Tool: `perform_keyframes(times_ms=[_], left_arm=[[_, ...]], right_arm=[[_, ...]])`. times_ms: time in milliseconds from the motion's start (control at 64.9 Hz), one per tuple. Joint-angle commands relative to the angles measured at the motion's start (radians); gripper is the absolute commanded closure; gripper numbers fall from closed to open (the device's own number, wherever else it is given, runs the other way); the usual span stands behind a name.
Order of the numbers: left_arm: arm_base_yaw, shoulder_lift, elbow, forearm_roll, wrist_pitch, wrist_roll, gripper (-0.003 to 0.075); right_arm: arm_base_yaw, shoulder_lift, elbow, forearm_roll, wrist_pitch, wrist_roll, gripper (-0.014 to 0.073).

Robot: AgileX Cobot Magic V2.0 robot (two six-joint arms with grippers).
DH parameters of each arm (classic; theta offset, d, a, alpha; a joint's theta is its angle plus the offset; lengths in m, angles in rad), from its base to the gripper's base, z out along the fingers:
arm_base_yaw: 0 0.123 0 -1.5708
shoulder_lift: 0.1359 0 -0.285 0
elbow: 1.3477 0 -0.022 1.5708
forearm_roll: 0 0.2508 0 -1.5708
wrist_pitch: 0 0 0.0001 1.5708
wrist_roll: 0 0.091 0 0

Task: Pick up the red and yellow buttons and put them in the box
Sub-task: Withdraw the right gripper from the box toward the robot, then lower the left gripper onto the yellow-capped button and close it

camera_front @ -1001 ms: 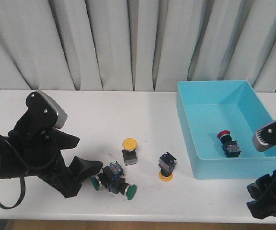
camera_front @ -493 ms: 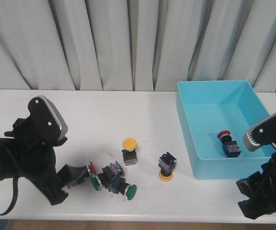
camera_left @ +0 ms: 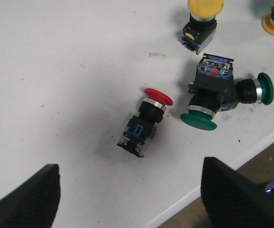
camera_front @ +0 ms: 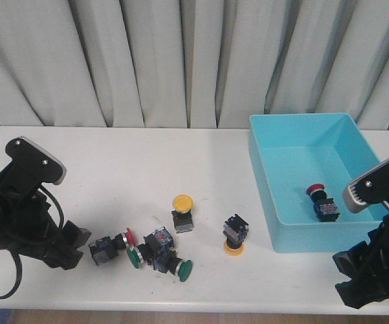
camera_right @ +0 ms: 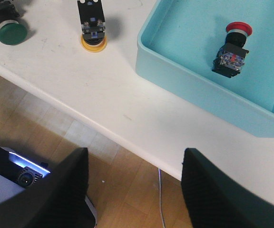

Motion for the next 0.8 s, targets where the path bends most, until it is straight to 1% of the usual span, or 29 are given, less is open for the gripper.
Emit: perform_keyframes(times_ms=[0,77,185,277,324,632,786], left_arm=[[-0.004,-0.017,-0.024,-0.001,-0.09,-0.014,0.0127],[-0.022,0.0,-0.032,-0.001,-0.121,0.008,0.0127],[-0.076,0.058,-0.067,-0.001,-0.149,0.059,0.0127],[-0.12,0.128,-0.115,-0.001,-0.179,0.11,0.0127],[-0.136,0.164,-0.15,-0.001,-0.181,0.113,0.0127],[-0.221,0.448,-0.411,-0.001,-0.099,0.108,0.0127],[-0.222,0.571,-0.521,0.003,-0.06,0.112,0.0127]], right_arm=[[0.0,-0.015,-0.024,0.001,-0.058,-0.001,0.0176],[0.0,-0.015,-0.024,0.012,-0.062,-0.001,0.0176],[0.0,-0.015,-0.024,0.013,-0.063,-0.001,0.0176],[0.0,-0.015,-0.024,0.013,-0.063,-0.001,0.0176],[0.0,-0.015,-0.024,0.013,-0.063,-0.001,0.0176],[0.0,-0.015,-0.024,0.012,-0.066,-0.001,0.0176],[0.0,-0.015,-0.024,0.012,-0.066,-0.001,0.0176]])
